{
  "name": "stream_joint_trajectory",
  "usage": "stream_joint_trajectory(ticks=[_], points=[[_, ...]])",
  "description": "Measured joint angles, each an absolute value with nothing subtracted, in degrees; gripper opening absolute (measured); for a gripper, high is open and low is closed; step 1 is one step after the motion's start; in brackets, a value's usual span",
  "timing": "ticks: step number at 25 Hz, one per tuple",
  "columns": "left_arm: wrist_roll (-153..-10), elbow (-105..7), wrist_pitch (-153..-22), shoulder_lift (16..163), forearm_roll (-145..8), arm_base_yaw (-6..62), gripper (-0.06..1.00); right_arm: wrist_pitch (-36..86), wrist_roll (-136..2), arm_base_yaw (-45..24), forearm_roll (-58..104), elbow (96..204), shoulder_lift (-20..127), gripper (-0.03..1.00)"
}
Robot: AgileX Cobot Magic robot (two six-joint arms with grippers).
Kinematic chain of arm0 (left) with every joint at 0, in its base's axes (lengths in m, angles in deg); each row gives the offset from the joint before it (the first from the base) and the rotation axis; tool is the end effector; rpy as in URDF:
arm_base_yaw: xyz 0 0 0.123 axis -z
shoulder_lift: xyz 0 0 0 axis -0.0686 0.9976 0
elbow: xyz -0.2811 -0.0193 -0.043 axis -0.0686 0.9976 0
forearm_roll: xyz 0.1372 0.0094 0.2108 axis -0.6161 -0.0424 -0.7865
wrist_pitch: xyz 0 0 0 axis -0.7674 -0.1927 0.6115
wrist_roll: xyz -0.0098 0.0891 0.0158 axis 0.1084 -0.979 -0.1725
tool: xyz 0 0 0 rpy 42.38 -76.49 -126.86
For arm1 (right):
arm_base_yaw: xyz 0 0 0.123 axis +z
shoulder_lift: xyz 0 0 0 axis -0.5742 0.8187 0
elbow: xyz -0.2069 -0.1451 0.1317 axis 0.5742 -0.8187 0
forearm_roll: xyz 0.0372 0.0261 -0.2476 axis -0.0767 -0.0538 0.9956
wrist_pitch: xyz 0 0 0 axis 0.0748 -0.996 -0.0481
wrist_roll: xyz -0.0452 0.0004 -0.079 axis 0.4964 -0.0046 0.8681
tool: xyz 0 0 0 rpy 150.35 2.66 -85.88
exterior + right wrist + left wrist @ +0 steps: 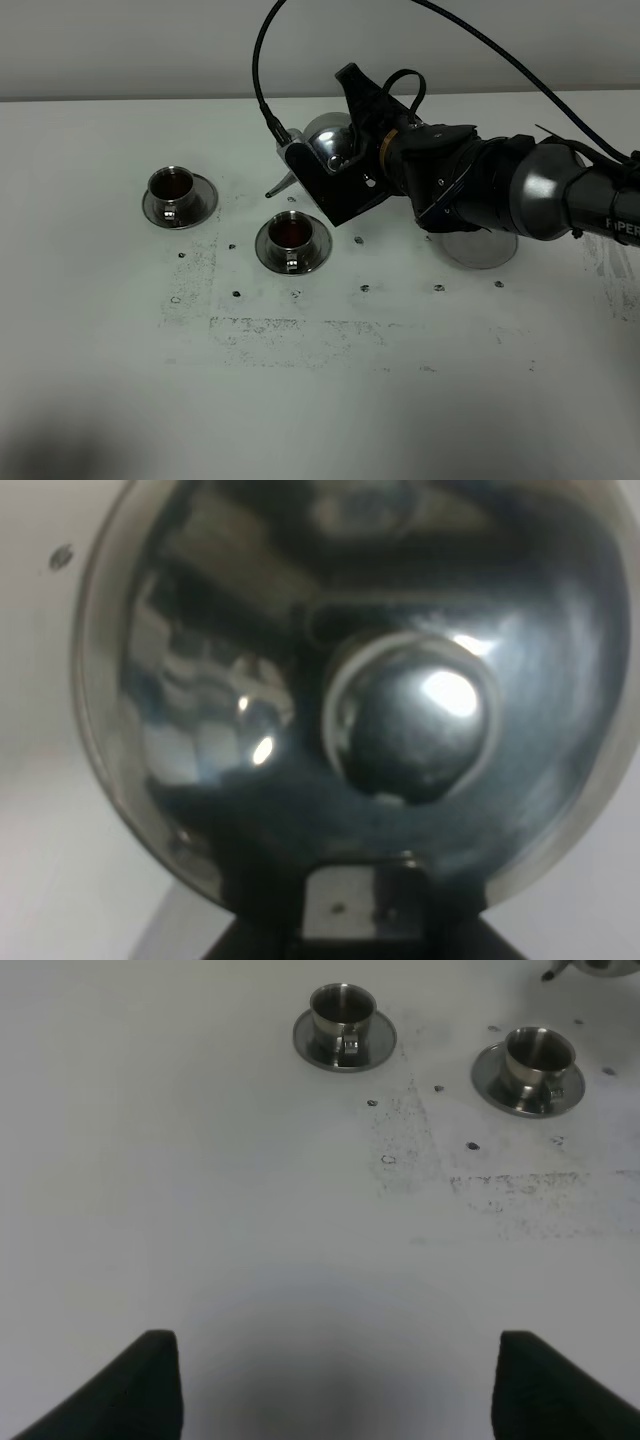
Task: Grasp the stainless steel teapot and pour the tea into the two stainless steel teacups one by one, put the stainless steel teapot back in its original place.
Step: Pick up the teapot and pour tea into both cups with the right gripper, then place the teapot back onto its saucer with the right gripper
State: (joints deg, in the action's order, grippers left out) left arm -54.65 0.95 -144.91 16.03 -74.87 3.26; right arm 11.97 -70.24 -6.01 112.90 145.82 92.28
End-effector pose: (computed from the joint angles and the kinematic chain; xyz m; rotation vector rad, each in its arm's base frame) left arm -0.0083 -0.0100 0.2809 0.1210 2.0218 -0.0626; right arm 0.3991 0.1824 0.2121 -2.0166 1.2057 -1.0936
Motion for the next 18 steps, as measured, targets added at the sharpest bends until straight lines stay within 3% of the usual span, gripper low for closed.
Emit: stream_joint_trajectory(ticks=[11,18], points=[[-54.7,0.9,-144.9,16.0,-74.9,3.3,0.7,8.4,-71.7,-13.3,63.2,155.2,86.5,0.18],[-54.7,0.9,-144.9,16.0,-74.9,3.3,0.7,0.3,-85.2,-15.4,52.8,155.1,86.7,0.18]])
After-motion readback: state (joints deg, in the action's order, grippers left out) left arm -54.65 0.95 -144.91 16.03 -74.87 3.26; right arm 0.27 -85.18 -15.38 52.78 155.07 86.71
